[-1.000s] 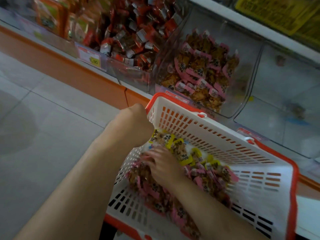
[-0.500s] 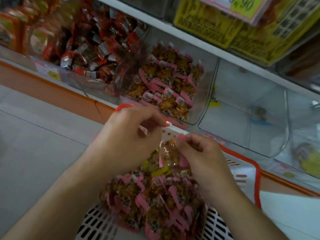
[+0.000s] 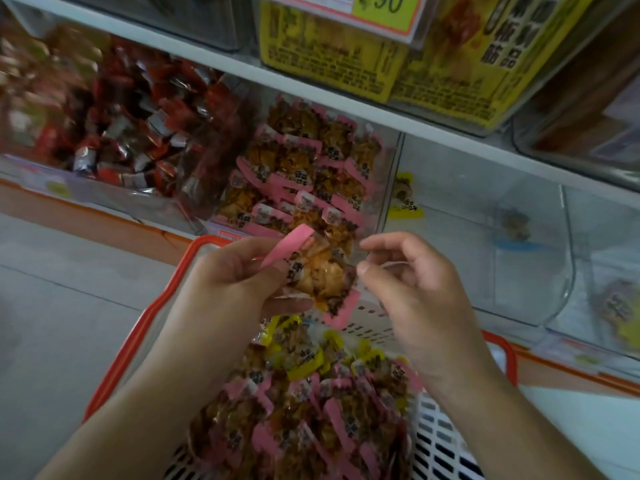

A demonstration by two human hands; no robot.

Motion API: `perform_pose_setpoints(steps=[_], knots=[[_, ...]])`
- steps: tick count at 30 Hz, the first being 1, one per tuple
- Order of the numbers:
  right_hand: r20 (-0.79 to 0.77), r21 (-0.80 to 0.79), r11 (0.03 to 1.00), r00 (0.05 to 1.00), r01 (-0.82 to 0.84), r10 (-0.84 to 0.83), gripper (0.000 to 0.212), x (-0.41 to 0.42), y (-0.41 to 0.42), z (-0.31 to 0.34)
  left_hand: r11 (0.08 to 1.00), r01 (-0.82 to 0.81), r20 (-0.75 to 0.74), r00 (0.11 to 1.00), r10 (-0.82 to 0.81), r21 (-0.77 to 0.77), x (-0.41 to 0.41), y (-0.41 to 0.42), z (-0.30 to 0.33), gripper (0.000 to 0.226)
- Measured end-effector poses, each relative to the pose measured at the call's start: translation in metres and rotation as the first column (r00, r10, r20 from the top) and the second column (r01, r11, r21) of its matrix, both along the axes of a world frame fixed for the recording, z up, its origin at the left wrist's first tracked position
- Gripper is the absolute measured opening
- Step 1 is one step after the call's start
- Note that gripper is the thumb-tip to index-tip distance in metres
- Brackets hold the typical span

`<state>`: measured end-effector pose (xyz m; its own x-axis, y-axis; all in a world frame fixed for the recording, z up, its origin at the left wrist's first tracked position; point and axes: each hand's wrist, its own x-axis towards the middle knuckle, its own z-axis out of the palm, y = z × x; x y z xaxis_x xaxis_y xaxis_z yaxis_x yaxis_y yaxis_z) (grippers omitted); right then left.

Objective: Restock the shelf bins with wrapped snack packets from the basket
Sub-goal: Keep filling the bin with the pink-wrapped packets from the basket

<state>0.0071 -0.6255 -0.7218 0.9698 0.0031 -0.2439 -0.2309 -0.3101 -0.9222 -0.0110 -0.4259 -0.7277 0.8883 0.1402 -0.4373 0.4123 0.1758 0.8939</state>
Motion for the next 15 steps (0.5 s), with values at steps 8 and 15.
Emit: perform_pose_setpoints(steps=[8, 15], knots=[[-0.124, 0.065, 0.995, 0.989, -0.076, 0.083, 0.006, -0.003, -0.004, -0.001, 0.981, -0.077, -0.133, 0.990, 0.054, -0.178, 0.004, -0.014, -0.005, 0.027], [-0.092, 0.127, 0.989, 0.994, 0.074, -0.063, 0.020, 0.002, 0.004, -0.009, 0.963, 0.213, -0.102, 0.967, -0.232, -0.163, -0.005, -0.018, -0.007, 0.021]])
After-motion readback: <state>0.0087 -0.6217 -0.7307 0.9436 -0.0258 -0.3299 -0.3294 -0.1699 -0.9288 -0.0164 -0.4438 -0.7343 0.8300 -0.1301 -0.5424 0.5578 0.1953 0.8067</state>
